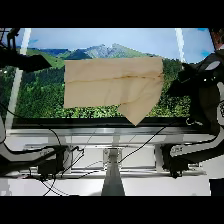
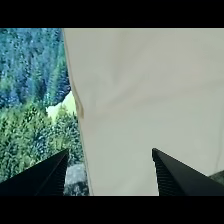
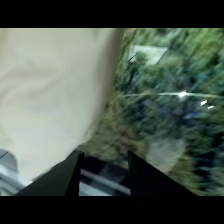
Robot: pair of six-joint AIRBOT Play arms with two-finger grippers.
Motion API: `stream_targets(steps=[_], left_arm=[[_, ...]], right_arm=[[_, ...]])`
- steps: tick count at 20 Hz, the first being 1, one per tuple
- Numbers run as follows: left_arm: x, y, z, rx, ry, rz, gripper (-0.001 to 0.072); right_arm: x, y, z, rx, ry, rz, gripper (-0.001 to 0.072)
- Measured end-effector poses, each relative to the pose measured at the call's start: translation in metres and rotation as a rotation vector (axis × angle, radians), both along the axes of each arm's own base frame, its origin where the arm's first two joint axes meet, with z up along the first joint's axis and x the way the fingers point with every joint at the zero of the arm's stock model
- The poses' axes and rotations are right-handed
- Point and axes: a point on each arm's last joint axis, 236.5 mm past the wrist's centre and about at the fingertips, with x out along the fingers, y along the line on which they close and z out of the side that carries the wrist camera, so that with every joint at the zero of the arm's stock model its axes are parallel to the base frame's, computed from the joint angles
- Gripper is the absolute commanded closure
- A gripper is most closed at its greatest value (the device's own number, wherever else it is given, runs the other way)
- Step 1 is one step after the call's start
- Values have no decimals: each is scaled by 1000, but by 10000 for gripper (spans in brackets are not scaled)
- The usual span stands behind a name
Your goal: Fold the clothes and pants, and hang the long-sleeved shirts on hangers.
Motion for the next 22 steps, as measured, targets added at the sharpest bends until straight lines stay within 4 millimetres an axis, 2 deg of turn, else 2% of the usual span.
stream_targets(steps=[3,6,9,12,13,14,15,18,20,22], left_arm=[[-28,3,3,-14,12,36,153],[-65,0,-16,-42,76,70,153],[-92,-7,-41,-73,137,96,153],[-110,-10,-69,-89,184,131,153],[-114,-11,-77,-91,195,142,153],[-118,-11,-86,-92,206,153,154],[-122,-12,-92,-93,215,158,154],[-131,-14,-110,-93,237,175,163],[-136,-15,-120,-92,247,187,291],[-144,-17,-131,-95,267,196,297]], right_arm=[[-39,31,-17,78,39,-73,395],[-69,65,-34,146,83,-143,396],[-82,93,-42,195,98,-178,400],[-81,111,-47,205,66,-175,409],[-77,115,-47,208,44,-176,486],[-72,116,-49,201,18,-174,607],[-67,116,-51,189,-10,-170,695],[-51,114,-48,171,-84,-162,696],[-44,112,-44,162,-121,-154,696],[-39,114,-36,173,-144,-152,696]])
